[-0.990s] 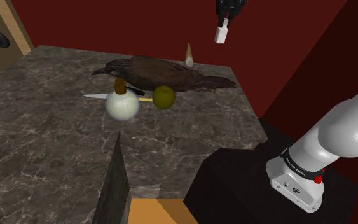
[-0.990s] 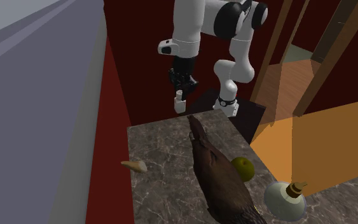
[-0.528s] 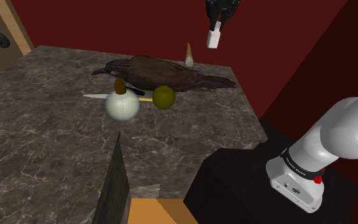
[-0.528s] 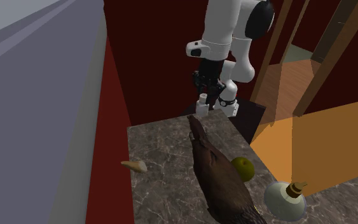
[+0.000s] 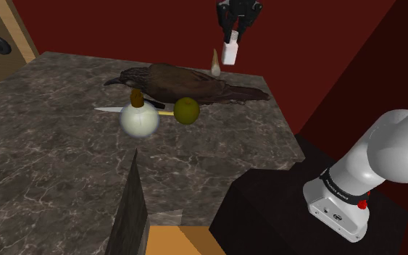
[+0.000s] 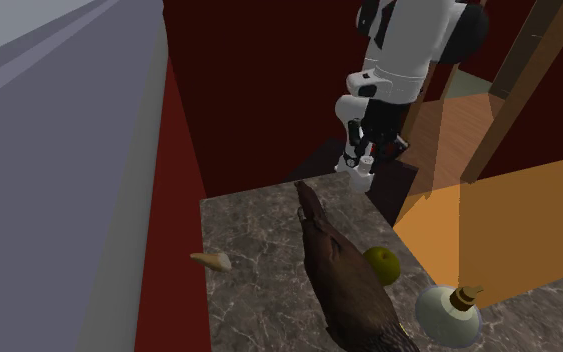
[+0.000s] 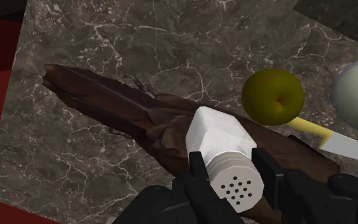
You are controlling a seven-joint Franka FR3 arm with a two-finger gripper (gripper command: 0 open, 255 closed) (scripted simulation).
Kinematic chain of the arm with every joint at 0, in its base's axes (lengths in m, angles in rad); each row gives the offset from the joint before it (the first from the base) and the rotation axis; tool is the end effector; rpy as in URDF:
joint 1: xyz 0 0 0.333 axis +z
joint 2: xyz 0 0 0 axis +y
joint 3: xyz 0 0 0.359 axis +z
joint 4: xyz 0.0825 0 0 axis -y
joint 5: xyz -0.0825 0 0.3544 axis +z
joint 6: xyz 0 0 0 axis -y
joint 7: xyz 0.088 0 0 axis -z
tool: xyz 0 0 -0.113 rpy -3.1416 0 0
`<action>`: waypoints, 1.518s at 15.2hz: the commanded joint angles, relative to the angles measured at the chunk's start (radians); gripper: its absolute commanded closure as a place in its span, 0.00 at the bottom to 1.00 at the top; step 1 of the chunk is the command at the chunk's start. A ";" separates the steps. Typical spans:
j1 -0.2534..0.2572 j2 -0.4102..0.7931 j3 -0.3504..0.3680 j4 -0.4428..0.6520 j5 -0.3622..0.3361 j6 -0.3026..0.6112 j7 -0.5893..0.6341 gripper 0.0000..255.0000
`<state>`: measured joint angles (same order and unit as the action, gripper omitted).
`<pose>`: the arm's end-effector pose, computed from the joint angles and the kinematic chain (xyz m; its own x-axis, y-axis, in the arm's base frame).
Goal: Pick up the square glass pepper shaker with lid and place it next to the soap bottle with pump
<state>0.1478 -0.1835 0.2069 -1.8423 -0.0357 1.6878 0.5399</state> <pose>0.4370 0.1686 0.6399 0.9816 -0.1816 0.0589 -0.1846 -0.9816 0.0498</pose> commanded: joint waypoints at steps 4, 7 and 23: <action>0.048 0.022 0.073 0.030 0.005 -0.015 0.121 1.00; 0.078 0.049 0.118 0.062 0.002 -0.025 0.198 1.00; 0.140 0.116 0.202 0.004 -0.015 0.087 0.353 1.00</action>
<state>0.2884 -0.0650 0.4098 -1.8216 -0.0521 1.7600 0.8932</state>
